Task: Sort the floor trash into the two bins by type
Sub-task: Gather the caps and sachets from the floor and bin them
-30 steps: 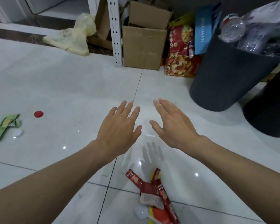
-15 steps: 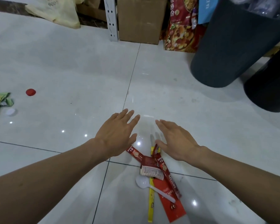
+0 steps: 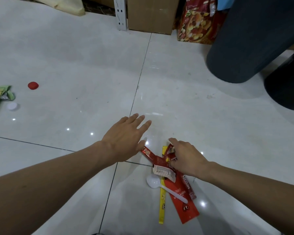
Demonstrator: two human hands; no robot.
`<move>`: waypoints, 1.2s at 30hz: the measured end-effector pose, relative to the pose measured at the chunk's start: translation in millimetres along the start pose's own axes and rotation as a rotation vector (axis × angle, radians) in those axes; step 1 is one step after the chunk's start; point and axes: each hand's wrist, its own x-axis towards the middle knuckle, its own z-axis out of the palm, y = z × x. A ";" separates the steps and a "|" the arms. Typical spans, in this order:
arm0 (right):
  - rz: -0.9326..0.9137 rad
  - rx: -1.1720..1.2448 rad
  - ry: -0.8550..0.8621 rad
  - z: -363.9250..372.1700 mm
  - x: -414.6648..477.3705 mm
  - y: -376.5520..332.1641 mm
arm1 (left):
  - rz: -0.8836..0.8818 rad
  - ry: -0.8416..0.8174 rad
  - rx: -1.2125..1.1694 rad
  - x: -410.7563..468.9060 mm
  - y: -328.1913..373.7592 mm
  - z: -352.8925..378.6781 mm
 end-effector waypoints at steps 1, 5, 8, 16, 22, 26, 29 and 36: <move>-0.005 -0.010 0.005 0.9 0.0 0.3 | -0.003 -0.001 0.000 -1.2 -1.1 0.6; -0.004 -0.015 0.046 5.8 -1.8 0.2 | -0.012 -0.021 0.000 -4.0 -3.1 2.7; 0.004 -0.025 0.070 9.2 -2.1 -0.5 | -0.007 -0.036 0.004 -4.0 -0.6 2.6; 0.064 0.074 0.114 13.6 0.6 6.7 | 0.009 -0.064 0.012 -2.5 4.2 2.4; 0.156 0.213 0.117 18.5 1.7 14.8 | 0.020 -0.098 0.019 -2.1 7.3 4.6; 0.193 0.270 0.109 20.4 3.0 18.4 | 0.028 -0.115 -0.008 -0.6 8.6 7.5; 0.204 0.281 0.099 18.6 3.8 19.0 | 0.038 -0.120 -0.009 0.4 9.1 10.2; 0.198 0.321 0.086 11.7 4.3 22.2 | 0.046 -0.134 -0.024 1.5 11.5 11.9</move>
